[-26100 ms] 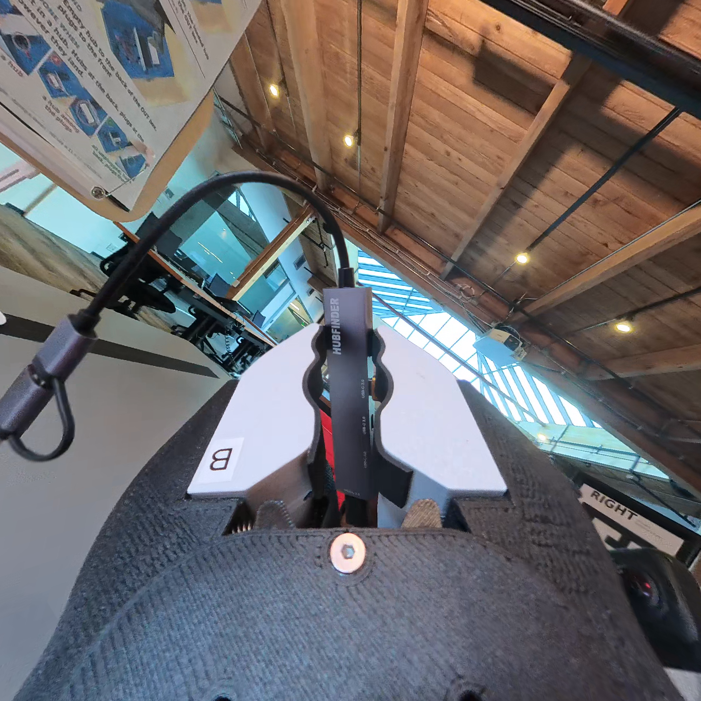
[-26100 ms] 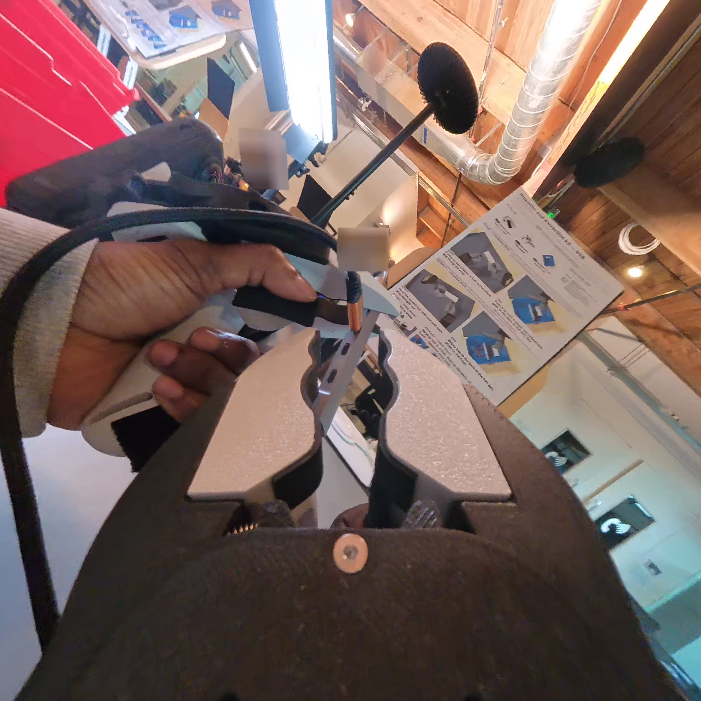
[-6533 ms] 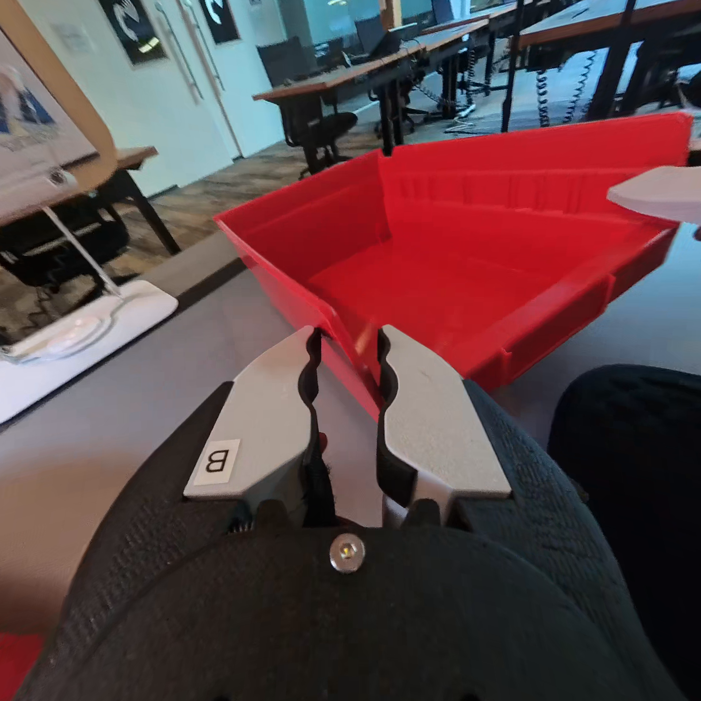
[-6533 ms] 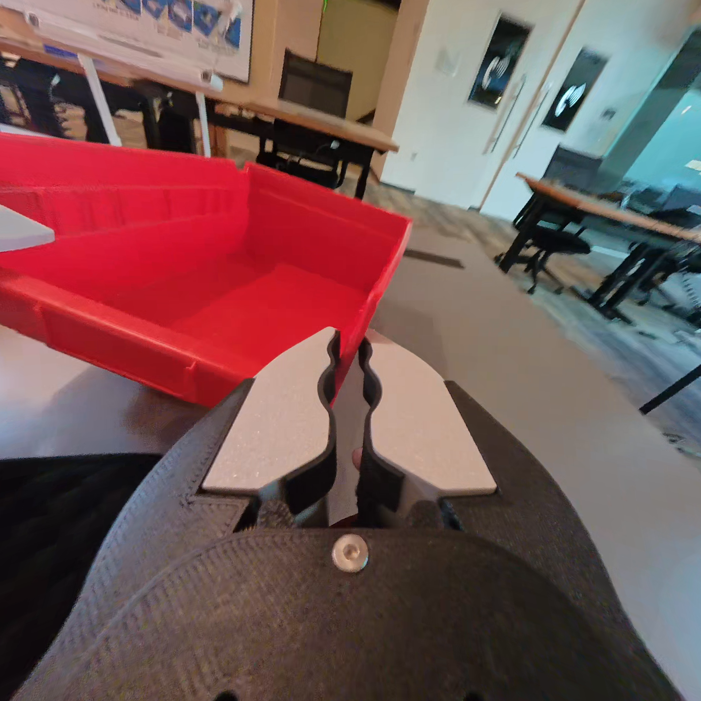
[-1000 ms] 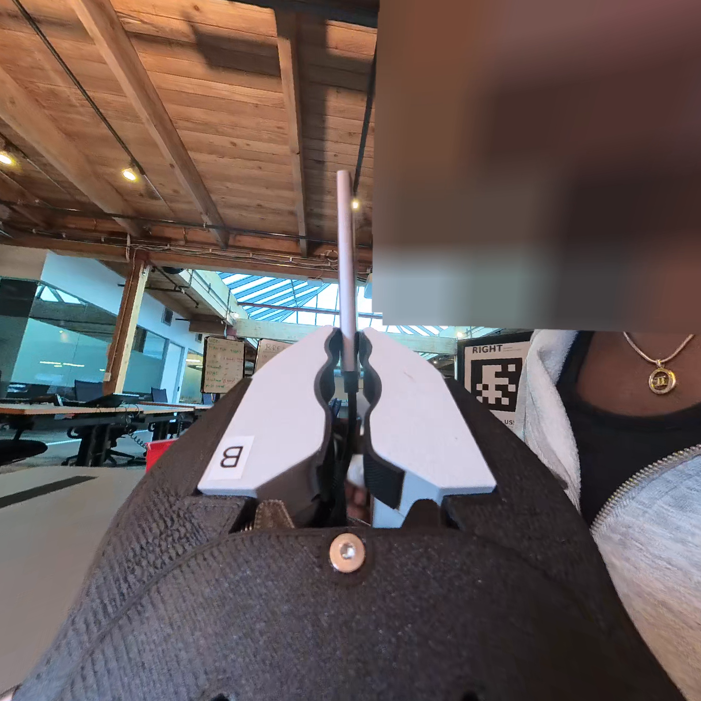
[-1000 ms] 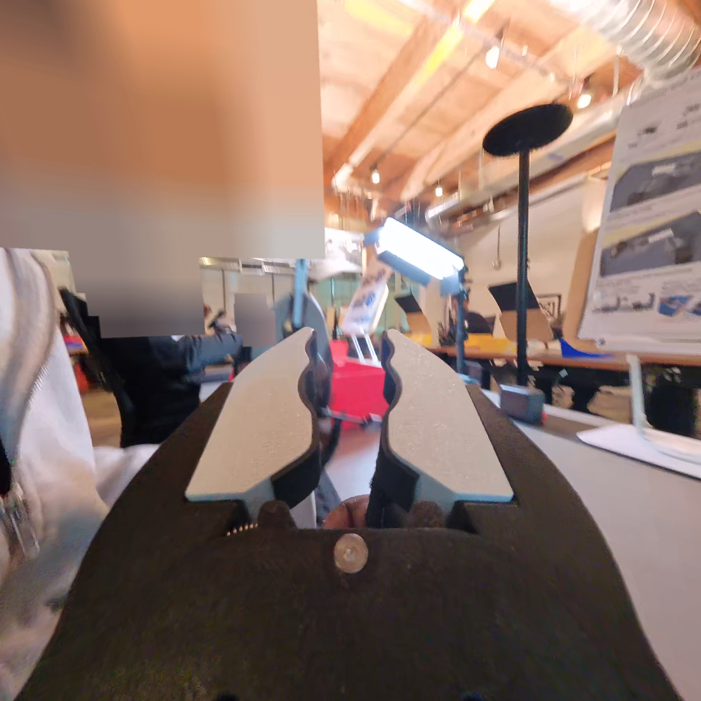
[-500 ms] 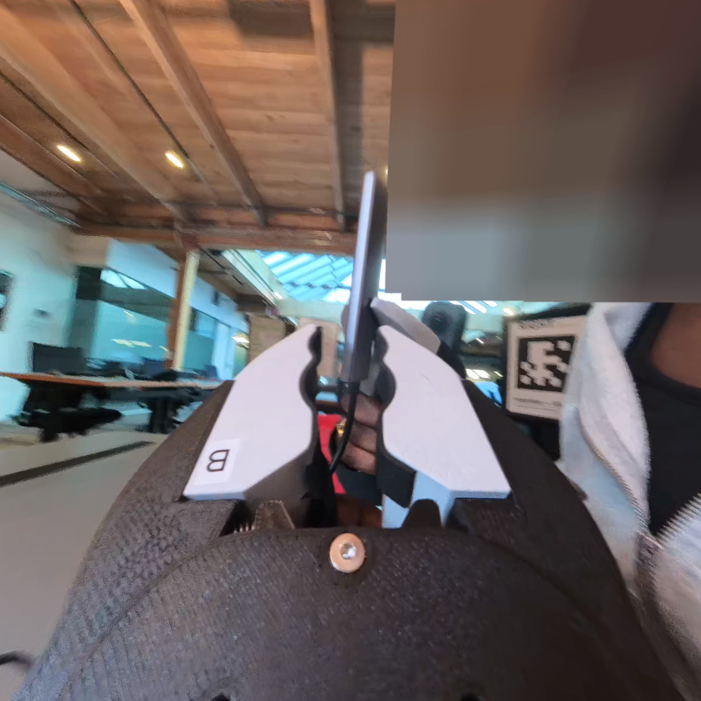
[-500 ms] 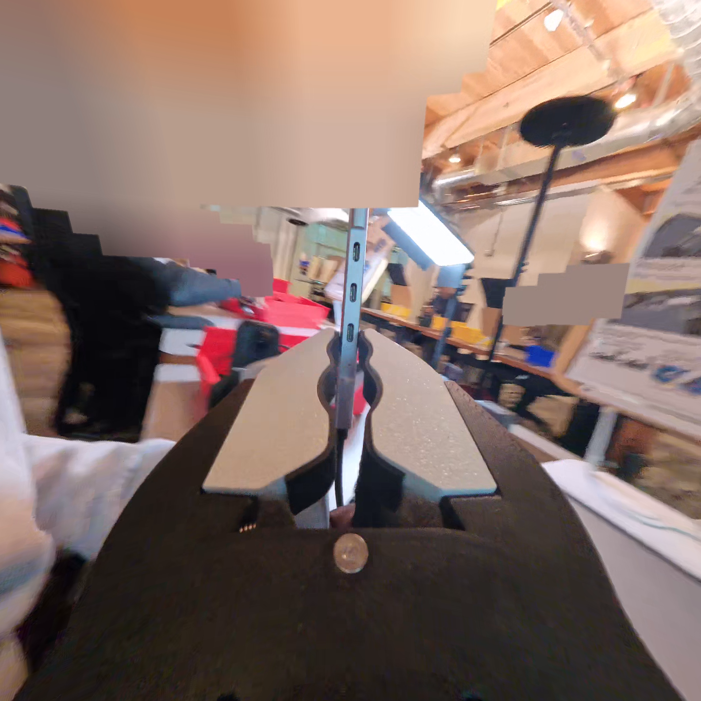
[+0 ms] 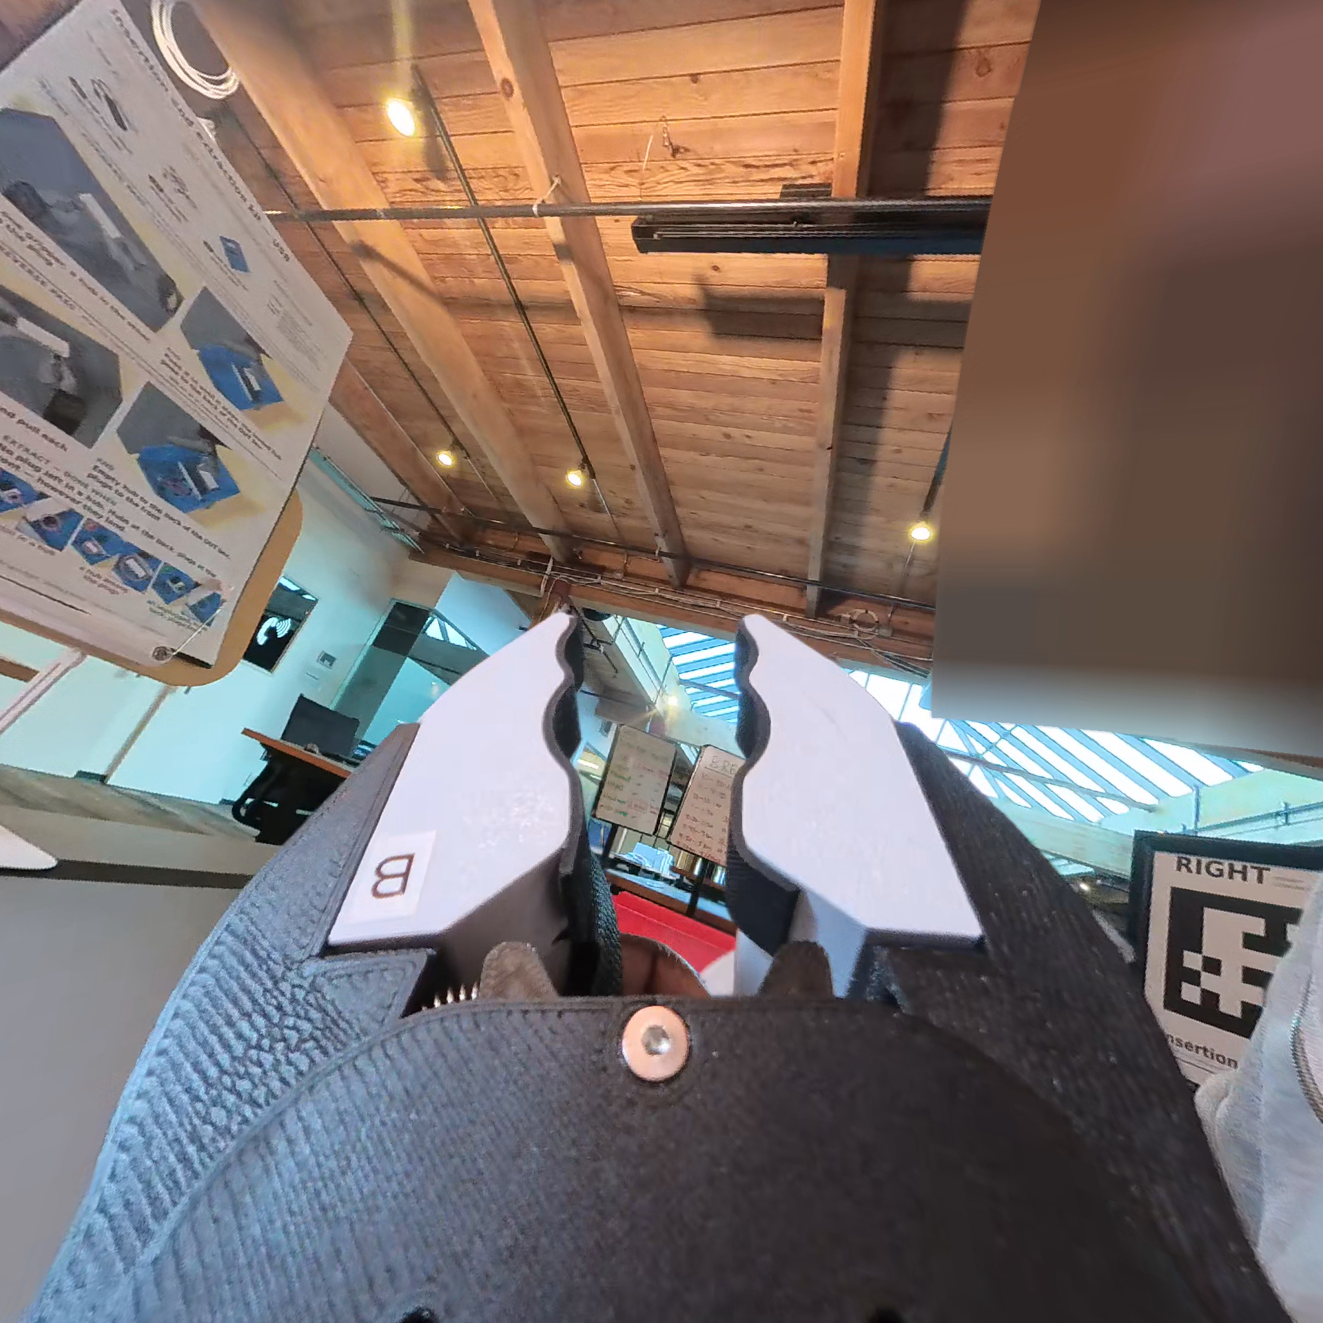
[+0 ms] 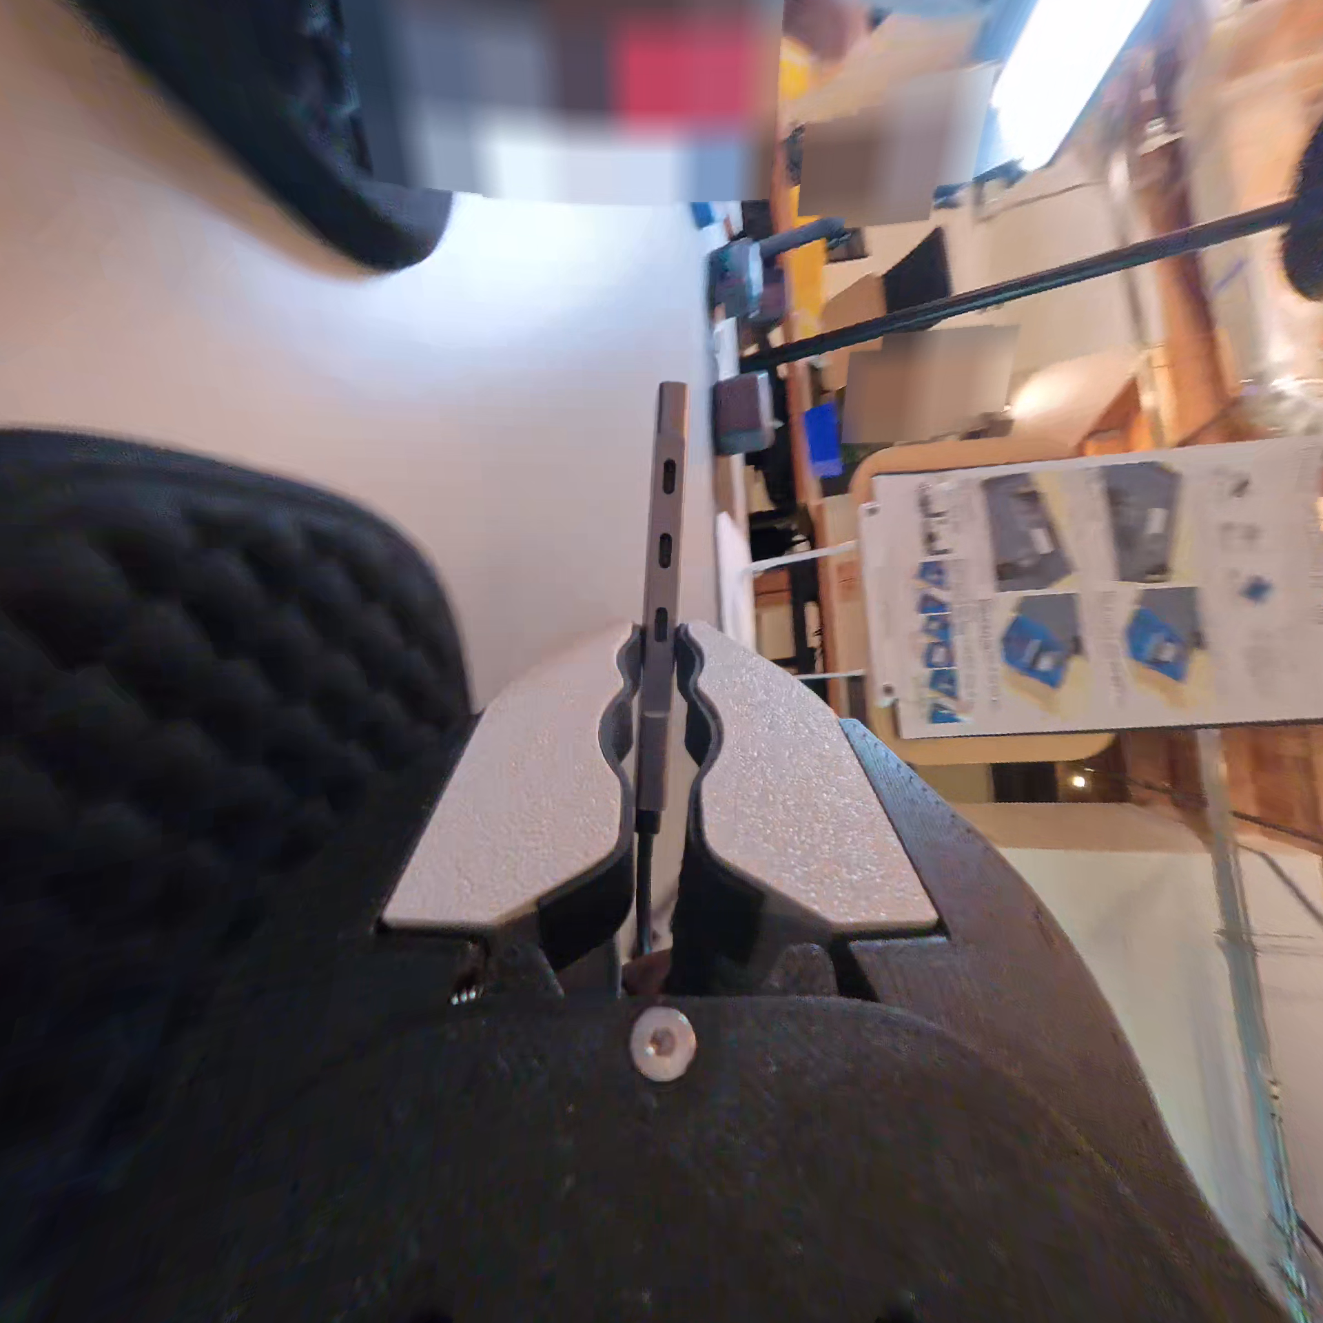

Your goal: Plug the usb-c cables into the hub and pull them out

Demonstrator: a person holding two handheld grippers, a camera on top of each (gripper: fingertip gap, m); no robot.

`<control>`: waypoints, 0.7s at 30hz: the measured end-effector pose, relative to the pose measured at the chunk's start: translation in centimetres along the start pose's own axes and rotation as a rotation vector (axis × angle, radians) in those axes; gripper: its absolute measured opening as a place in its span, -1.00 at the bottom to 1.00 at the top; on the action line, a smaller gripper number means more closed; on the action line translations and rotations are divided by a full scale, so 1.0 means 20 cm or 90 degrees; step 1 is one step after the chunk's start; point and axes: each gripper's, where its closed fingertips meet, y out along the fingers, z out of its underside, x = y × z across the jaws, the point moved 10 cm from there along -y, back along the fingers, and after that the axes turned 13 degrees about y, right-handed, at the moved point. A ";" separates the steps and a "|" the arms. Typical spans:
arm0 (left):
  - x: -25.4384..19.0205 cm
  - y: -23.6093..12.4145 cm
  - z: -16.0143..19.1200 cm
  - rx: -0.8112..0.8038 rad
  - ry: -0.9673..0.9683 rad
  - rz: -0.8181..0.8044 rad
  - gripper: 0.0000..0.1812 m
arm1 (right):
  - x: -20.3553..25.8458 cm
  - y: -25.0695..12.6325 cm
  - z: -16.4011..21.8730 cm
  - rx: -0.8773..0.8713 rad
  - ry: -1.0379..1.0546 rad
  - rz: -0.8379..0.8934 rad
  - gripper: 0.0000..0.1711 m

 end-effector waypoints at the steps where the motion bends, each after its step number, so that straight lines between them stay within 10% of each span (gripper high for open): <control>1: 0.00 0.00 0.00 0.003 -0.002 -0.001 -0.55 | 0.04 0.00 0.03 0.014 0.002 -0.022 -0.89; 7: 0.02 0.00 0.02 0.015 -0.034 -0.009 -0.55 | 0.14 0.03 0.10 0.078 0.120 -0.122 -0.88; 13: 0.01 0.01 0.03 0.031 -0.029 -0.001 -0.55 | 0.02 0.01 0.06 -0.023 0.335 -0.147 -0.44; 21: -0.01 0.03 0.06 0.092 0.003 0.019 -0.55 | -0.26 -0.03 0.22 -0.378 0.814 0.225 -0.46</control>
